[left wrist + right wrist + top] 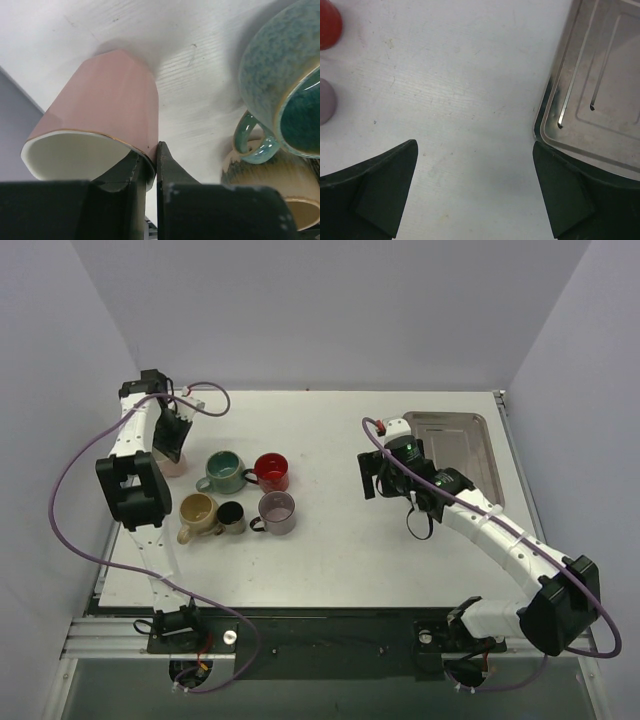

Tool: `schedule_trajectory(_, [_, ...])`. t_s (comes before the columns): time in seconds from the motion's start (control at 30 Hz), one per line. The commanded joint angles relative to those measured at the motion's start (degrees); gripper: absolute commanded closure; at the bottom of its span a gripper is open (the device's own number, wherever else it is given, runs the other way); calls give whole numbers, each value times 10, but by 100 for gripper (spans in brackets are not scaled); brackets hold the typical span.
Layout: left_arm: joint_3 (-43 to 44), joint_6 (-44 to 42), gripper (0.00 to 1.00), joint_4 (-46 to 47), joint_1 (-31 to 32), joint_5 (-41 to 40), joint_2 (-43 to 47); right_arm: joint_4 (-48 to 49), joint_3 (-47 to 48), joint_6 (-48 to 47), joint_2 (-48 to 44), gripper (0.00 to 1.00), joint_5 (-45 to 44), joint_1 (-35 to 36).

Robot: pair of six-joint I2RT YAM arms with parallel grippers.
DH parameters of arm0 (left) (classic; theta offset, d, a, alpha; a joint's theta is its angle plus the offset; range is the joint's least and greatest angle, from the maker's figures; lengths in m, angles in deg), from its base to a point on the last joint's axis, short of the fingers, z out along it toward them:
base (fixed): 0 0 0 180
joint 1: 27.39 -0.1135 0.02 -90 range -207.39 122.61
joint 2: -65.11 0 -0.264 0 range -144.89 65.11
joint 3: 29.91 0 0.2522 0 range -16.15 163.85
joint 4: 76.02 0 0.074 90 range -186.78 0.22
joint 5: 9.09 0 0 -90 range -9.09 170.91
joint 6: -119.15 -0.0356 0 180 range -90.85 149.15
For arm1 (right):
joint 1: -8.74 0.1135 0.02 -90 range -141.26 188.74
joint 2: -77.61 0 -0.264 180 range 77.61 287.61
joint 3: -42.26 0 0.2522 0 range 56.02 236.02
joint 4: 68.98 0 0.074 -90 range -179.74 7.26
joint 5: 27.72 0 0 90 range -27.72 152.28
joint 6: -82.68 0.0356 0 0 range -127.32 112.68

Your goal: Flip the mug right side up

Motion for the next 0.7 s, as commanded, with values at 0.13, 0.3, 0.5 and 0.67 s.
schedule_trajectory(0.13, [33,-5,59,-39,2,18,-9,-8,-30,9,-32,7,-20,-19])
schedule_trajectory(0.3, [52,1,31,-35,2,34,19,-8,-46,9,-50,7,-22,-27])
schedule_trajectory(0.5, [67,43,30,-16,8,42,111,5,-89,15,-87,7,-48,-49])
schedule_trajectory(0.67, [-146,95,29,129,11,165,268,66,-190,25,-159,7,-129,-71])
